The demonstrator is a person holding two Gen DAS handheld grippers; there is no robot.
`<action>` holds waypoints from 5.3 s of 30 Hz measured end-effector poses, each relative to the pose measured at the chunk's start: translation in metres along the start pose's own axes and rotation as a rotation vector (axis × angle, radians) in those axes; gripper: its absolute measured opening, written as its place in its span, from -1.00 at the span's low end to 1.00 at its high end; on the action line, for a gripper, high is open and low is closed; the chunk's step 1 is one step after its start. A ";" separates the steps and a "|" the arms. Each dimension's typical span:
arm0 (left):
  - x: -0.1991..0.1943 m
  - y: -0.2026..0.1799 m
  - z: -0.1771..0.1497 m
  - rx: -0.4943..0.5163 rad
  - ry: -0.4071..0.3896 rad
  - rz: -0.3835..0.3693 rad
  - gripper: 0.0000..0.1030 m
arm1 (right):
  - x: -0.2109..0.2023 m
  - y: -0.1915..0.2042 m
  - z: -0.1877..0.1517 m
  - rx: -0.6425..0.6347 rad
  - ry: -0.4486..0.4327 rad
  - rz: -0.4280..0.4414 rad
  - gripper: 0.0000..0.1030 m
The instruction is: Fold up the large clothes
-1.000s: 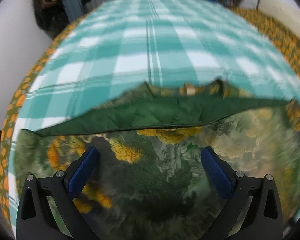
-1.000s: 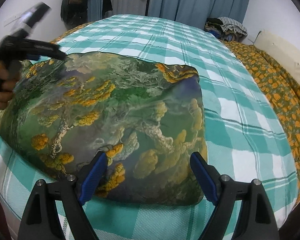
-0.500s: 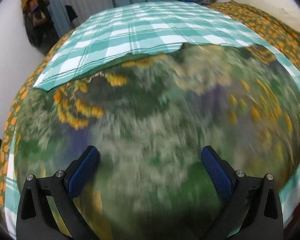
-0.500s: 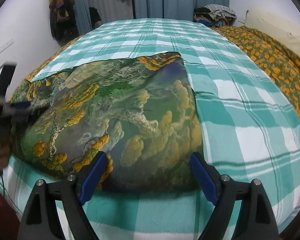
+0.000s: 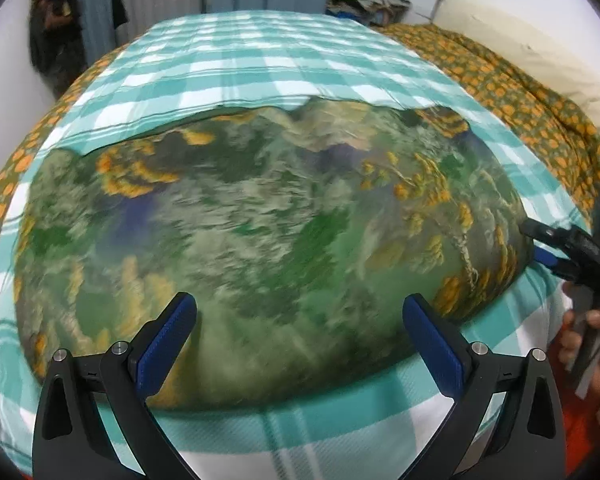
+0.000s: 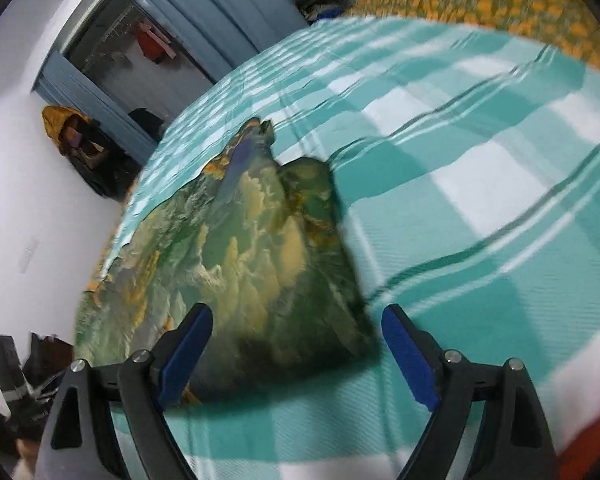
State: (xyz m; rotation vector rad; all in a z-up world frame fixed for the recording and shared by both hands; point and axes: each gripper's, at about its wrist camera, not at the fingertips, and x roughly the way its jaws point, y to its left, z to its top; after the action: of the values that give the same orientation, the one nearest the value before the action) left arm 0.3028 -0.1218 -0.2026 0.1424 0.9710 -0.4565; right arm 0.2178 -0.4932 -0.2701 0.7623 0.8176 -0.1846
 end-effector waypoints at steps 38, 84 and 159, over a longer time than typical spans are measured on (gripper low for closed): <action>-0.072 -0.043 0.125 0.145 -0.002 -0.244 0.99 | -0.020 0.086 0.008 -0.165 -0.287 0.140 -0.34; -0.039 0.305 0.012 -0.306 0.161 -0.066 -0.49 | 0.099 0.331 -0.095 -0.885 0.169 0.188 -0.04; -0.004 0.270 -0.014 -0.420 0.133 0.028 -0.04 | 0.116 0.348 -0.157 -1.044 0.095 0.033 0.05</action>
State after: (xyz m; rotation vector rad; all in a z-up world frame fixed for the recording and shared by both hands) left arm 0.4081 0.1261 -0.2301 -0.1949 1.1742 -0.2110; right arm 0.3529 -0.1201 -0.2336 -0.2037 0.8530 0.3046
